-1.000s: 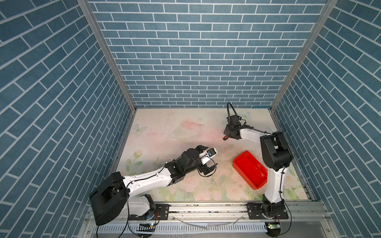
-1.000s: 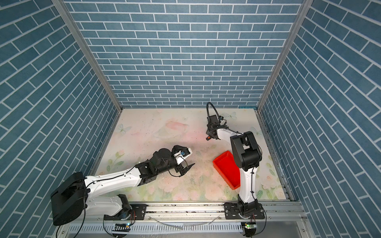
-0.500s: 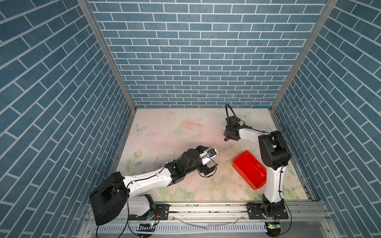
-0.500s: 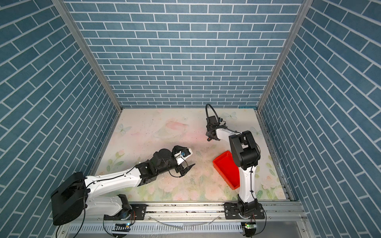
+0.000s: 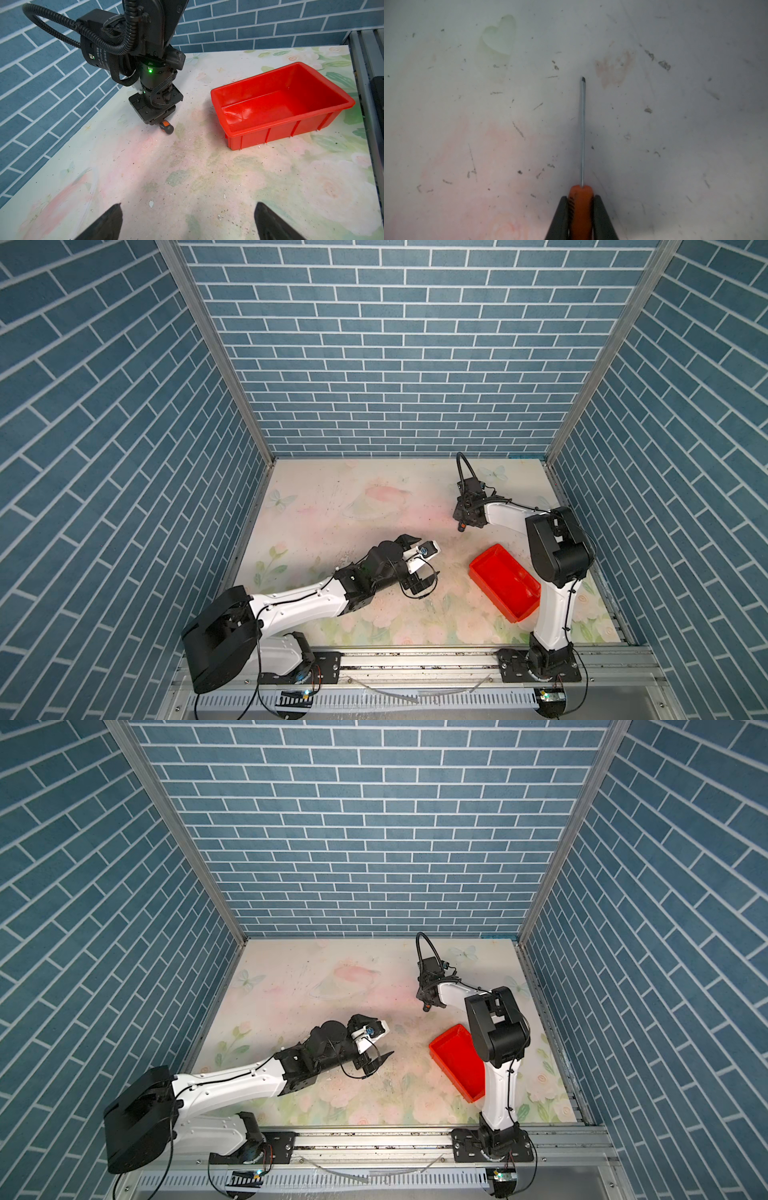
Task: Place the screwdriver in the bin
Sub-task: 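Lower the right gripper and close it on the screwdriver's orange handle, then lift the screwdriver with the right gripper and carry it over the red bin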
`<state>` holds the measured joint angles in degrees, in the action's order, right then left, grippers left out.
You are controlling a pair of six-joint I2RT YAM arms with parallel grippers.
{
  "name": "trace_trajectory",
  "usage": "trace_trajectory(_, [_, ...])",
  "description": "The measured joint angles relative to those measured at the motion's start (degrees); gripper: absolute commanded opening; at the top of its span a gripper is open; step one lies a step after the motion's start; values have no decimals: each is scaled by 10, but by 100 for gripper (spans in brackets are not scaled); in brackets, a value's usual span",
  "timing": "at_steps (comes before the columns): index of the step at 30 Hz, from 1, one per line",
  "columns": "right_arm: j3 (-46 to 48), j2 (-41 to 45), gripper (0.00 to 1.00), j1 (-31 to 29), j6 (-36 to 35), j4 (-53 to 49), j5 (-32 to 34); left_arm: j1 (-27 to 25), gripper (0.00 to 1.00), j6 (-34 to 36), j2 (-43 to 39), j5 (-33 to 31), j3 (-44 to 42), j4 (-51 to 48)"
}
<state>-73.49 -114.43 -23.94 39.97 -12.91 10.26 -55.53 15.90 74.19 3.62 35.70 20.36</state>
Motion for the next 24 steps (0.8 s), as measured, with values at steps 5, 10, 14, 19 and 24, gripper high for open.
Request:
trace_trajectory(5, [10,26,0,2,-45,4,-26,-3,100,0,-3,-6,0,2])
trace_trajectory(10, [31,78,0,7,-98,7,-48,-3,100,-5,-3,-8,0,18])
trace_trajectory(14, [62,148,0,11,-138,10,-58,-4,100,-9,-2,-6,0,31])
trace_trajectory(19, [104,248,0,14,-183,4,-69,-4,100,-11,9,11,-1,57])
trace_trajectory(24, [174,380,0,15,-195,-29,-77,-4,100,-17,17,37,-1,61])
